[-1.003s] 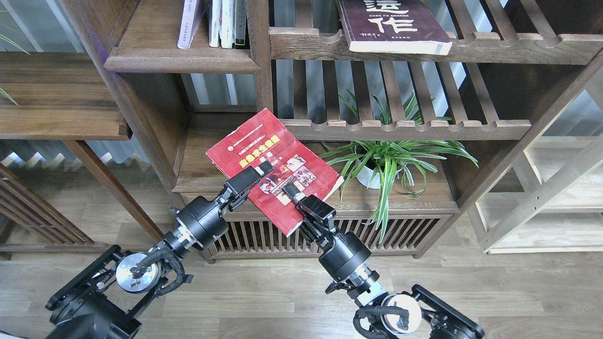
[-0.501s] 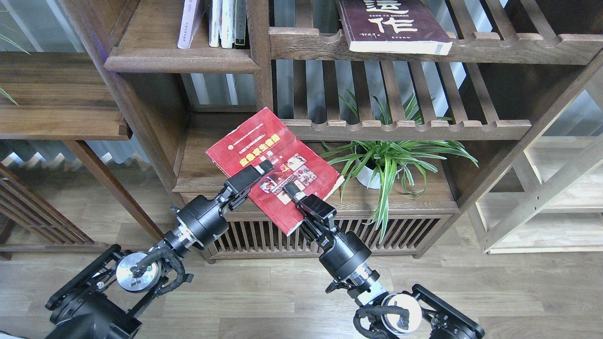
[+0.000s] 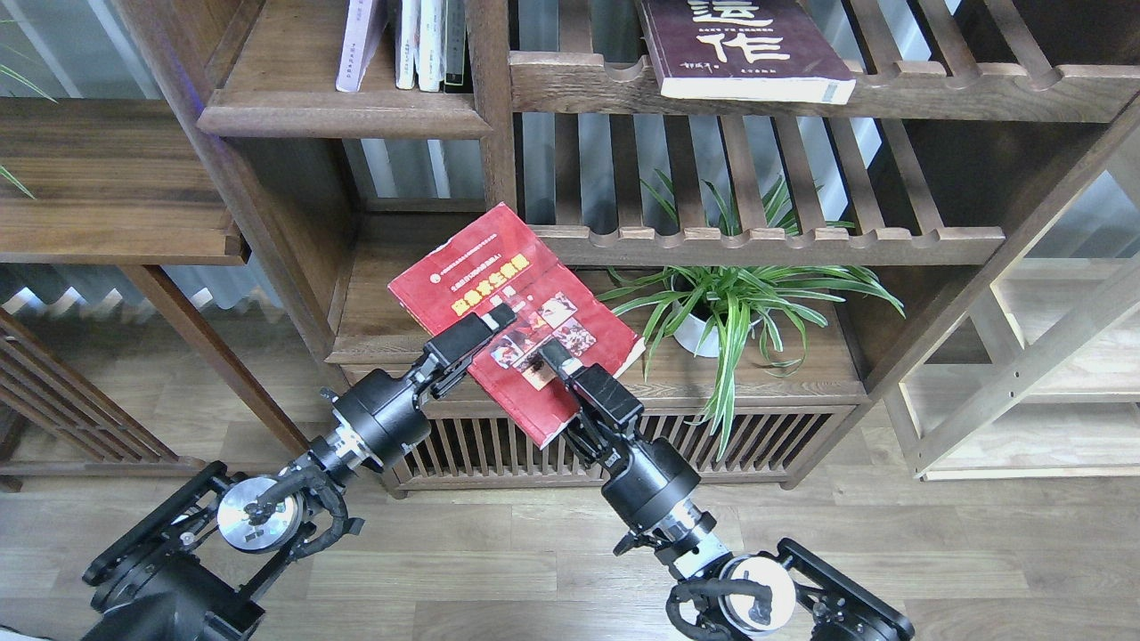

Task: Organize books on shelf
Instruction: 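Hold the red book between both grippers in front of the shelf, then lift the red book with the left gripper up onto the upper shelf, then release the red book on the upper shelf and withdraw the left gripper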

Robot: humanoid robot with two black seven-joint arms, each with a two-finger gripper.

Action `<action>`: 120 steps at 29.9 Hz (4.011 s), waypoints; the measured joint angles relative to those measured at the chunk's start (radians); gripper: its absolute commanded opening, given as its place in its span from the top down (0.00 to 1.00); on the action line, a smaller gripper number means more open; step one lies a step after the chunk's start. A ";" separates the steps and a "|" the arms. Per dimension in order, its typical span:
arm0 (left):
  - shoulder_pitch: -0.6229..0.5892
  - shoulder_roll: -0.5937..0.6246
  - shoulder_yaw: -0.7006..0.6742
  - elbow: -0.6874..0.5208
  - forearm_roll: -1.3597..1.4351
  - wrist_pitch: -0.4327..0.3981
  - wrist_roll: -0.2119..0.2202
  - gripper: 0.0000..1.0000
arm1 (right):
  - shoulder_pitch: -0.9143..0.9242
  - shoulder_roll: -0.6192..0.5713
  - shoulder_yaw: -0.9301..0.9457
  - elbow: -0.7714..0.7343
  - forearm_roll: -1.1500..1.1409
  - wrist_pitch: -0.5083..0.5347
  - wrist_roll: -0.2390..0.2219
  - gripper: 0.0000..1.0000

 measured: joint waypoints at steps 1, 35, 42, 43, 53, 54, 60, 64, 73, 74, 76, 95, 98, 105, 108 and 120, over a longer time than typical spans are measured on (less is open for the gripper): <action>0.000 0.006 0.000 -0.007 0.001 0.000 0.001 0.96 | 0.000 0.000 0.007 -0.004 0.000 0.000 0.000 0.23; -0.005 0.403 -0.391 -0.444 0.487 -0.001 0.066 1.00 | -0.012 -0.118 0.308 -0.154 -0.014 0.000 -0.006 0.23; -0.004 0.365 -0.549 -0.451 0.595 -0.001 0.068 1.00 | -0.012 -0.117 0.305 -0.168 -0.034 0.000 -0.007 0.23; -0.004 0.350 -0.570 -0.451 0.605 -0.001 0.068 1.00 | -0.012 -0.117 0.302 -0.170 -0.035 0.000 -0.007 0.23; -0.055 0.258 -0.665 -0.457 0.684 -0.001 0.054 1.00 | -0.016 -0.115 0.271 -0.184 -0.037 0.000 -0.007 0.23; -0.060 0.254 -0.669 -0.457 0.691 0.001 0.048 1.00 | -0.015 -0.115 0.268 -0.187 -0.037 0.000 -0.007 0.23; -0.114 0.246 -0.680 -0.458 0.733 0.134 -0.008 1.00 | -0.010 -0.111 0.262 -0.191 -0.037 0.000 -0.008 0.23; -0.173 0.246 -0.680 -0.453 0.755 0.239 -0.020 1.00 | -0.010 -0.115 0.262 -0.192 -0.037 0.000 -0.010 0.23; -0.214 0.252 -0.665 -0.447 0.835 0.366 -0.021 1.00 | -0.010 -0.118 0.262 -0.192 -0.037 0.000 -0.019 0.23; -0.214 0.250 -0.662 -0.447 0.859 0.382 -0.020 1.00 | -0.010 -0.119 0.262 -0.192 -0.036 0.000 -0.020 0.23; -0.214 0.245 -0.647 -0.445 0.898 0.425 -0.020 1.00 | -0.010 -0.120 0.262 -0.192 -0.036 0.000 -0.022 0.23; -0.483 0.212 -0.253 -0.304 1.013 0.882 -0.023 1.00 | -0.022 -0.180 0.269 -0.186 -0.032 0.000 -0.023 0.23; -0.536 0.208 -0.227 -0.249 1.014 0.888 -0.023 1.00 | -0.023 -0.183 0.271 -0.186 -0.032 0.000 -0.023 0.23; -0.656 0.201 -0.176 -0.115 1.002 0.876 -0.026 1.00 | -0.024 -0.182 0.268 -0.186 -0.030 0.000 -0.022 0.23; -0.687 0.199 -0.156 -0.055 0.997 0.871 -0.045 1.00 | -0.024 -0.181 0.268 -0.186 -0.030 0.000 -0.022 0.24; -0.822 0.174 0.000 0.237 0.840 0.766 -0.214 1.00 | -0.023 -0.186 0.275 -0.186 -0.030 0.000 -0.022 0.24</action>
